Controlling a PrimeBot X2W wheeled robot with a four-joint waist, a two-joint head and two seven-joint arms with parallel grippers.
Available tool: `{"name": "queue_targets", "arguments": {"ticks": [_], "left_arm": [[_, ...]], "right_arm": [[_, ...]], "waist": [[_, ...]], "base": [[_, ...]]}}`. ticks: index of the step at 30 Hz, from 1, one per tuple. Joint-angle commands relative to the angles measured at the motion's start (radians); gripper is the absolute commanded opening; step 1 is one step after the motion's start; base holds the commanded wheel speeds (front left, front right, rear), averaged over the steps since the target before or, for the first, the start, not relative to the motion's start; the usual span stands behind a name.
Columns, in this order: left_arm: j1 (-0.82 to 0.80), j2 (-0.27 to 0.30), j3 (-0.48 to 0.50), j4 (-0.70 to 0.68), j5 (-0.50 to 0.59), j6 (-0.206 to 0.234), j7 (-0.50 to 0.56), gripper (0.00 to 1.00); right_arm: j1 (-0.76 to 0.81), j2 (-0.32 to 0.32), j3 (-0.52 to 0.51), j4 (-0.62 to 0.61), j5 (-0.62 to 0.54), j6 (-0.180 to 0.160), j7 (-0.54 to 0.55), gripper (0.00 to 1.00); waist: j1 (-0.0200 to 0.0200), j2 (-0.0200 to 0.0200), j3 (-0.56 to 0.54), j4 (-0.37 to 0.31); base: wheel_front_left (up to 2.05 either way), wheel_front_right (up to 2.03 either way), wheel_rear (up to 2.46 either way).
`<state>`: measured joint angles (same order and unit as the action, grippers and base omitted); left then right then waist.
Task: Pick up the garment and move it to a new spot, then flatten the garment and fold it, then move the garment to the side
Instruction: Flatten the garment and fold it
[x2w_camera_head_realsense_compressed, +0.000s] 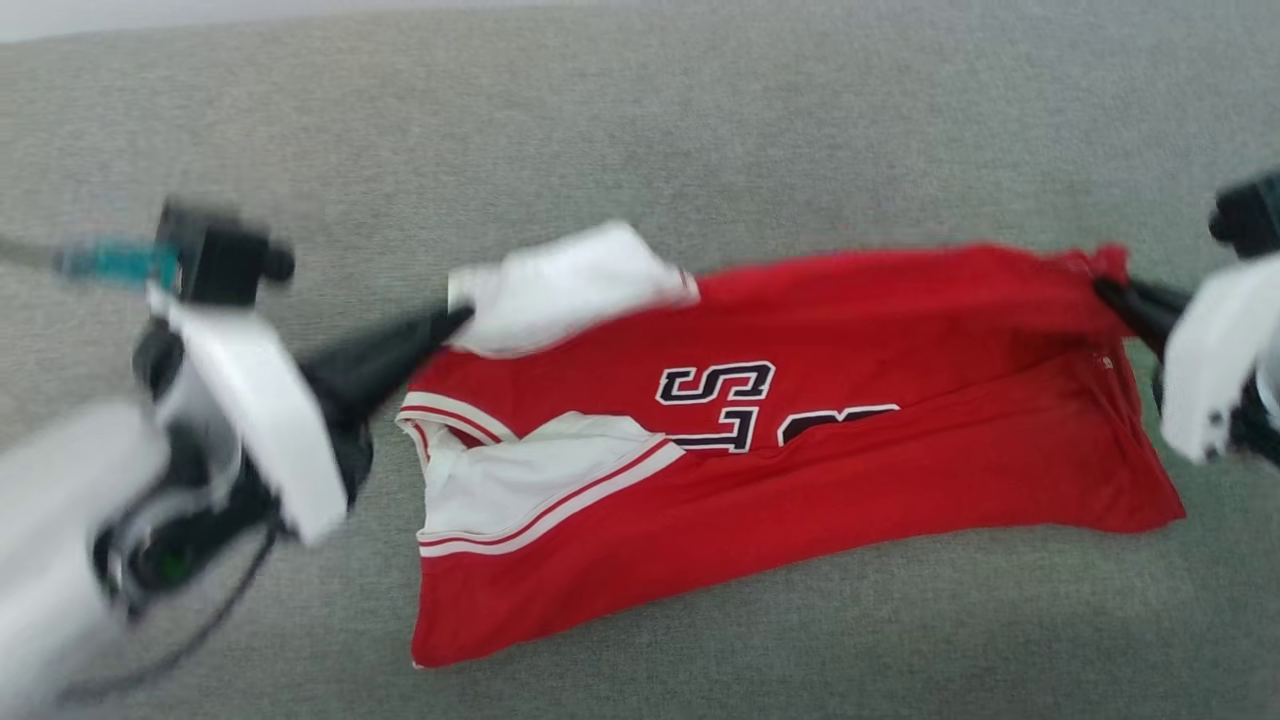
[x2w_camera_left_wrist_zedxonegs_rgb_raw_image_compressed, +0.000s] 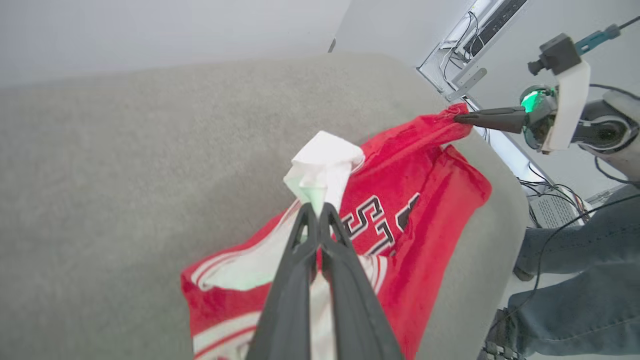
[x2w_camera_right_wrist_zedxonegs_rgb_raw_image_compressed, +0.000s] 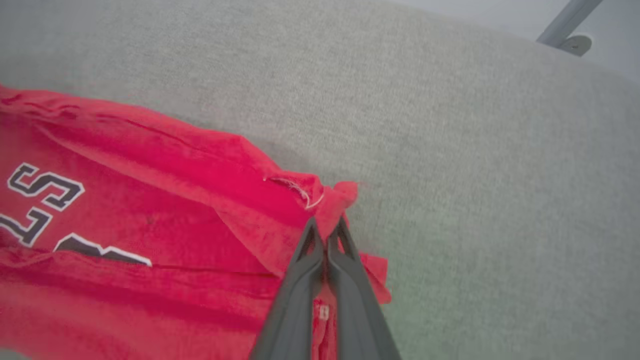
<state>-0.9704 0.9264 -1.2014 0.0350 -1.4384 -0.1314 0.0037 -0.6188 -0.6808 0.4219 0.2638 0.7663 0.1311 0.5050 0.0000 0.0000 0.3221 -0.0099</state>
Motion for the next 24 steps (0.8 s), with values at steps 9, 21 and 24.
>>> {"name": "queue_targets", "arguments": {"ticks": [9,21,24], "left_arm": [[0.301,0.055,-0.049,-0.120,-0.029,0.002,-0.206,0.00],[0.386,-0.095,-0.062,0.088,-0.011,0.002,-0.244,0.00],[0.387,-0.115,-0.049,0.125,0.004,0.002,-0.255,0.41]], "right_arm": [[0.391,0.030,-0.269,-0.214,-0.041,-0.001,0.041,0.00],[0.453,0.180,-0.384,-0.243,-0.132,-0.001,0.064,0.09],[0.451,0.195,-0.395,-0.246,-0.121,-0.001,0.066,1.00]], "waist": [[0.0000,0.0000,-0.013,0.039],[0.0000,0.0000,-0.007,0.045],[0.0000,0.0000,-0.015,0.045]], "base": [[0.00,0.00,0.00],[0.00,0.00,0.00],[0.00,0.00,0.00]]}}
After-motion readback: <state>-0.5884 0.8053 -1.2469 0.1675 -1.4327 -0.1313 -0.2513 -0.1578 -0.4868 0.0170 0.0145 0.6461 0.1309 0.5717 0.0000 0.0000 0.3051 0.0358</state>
